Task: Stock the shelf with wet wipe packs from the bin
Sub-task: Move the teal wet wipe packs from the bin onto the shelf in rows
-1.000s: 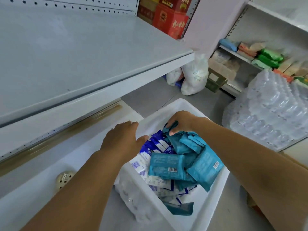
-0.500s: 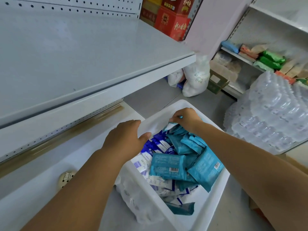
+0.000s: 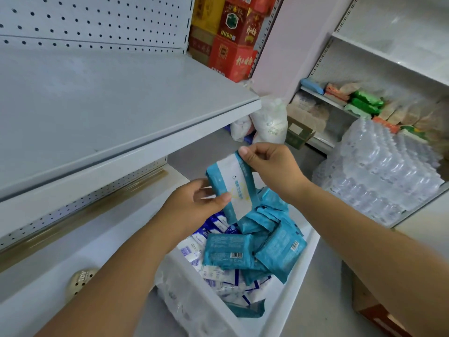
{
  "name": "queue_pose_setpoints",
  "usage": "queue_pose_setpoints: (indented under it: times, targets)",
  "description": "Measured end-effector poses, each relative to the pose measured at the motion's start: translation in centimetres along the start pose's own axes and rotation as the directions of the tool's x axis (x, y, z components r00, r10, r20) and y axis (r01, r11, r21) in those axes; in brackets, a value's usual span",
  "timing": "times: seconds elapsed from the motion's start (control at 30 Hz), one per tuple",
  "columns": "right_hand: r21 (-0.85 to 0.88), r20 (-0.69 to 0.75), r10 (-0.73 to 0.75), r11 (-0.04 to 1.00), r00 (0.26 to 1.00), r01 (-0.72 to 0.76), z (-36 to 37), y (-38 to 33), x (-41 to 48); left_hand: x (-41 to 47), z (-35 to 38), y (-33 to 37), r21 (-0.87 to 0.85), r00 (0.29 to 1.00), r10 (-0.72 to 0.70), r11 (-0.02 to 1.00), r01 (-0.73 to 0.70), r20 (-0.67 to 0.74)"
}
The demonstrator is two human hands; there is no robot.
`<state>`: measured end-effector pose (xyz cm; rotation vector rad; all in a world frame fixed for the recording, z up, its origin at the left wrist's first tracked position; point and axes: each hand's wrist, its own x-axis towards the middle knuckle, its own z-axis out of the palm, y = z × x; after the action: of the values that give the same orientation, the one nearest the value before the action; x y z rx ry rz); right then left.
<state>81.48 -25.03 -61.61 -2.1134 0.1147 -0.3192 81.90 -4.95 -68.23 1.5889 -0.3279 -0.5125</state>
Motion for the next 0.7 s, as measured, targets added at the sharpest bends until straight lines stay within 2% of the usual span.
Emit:
queue_pose_setpoints:
  times: [0.23, 0.37, 0.5, 0.7]
  targets:
    - [0.092, 0.011, 0.014, 0.996, 1.0, -0.015, 0.8, -4.2, -0.3, -1.2, -0.3, 1.9, -0.176, 0.998, 0.047, 0.983, -0.053, -0.039]
    - [0.123, 0.141, 0.096, 0.986, 0.985, -0.114, 0.9, -4.1, -1.0, -1.5, -0.8, 2.3, -0.325, 0.997, 0.042, 0.944, -0.061, -0.065]
    - [0.15, 0.255, 0.07, 0.982, 0.964, -0.111, 1.1, -3.4, -2.1, -1.4, -1.2, 2.8, -0.466, 0.994, 0.038, 0.881, -0.081, -0.101]
    - [0.148, 0.229, 0.011, 0.988, 0.973, -0.046, 1.1, -3.8, -2.1, -1.4, -1.5, 3.0, -0.515, 0.982, 0.082, 0.842, -0.161, -0.173]
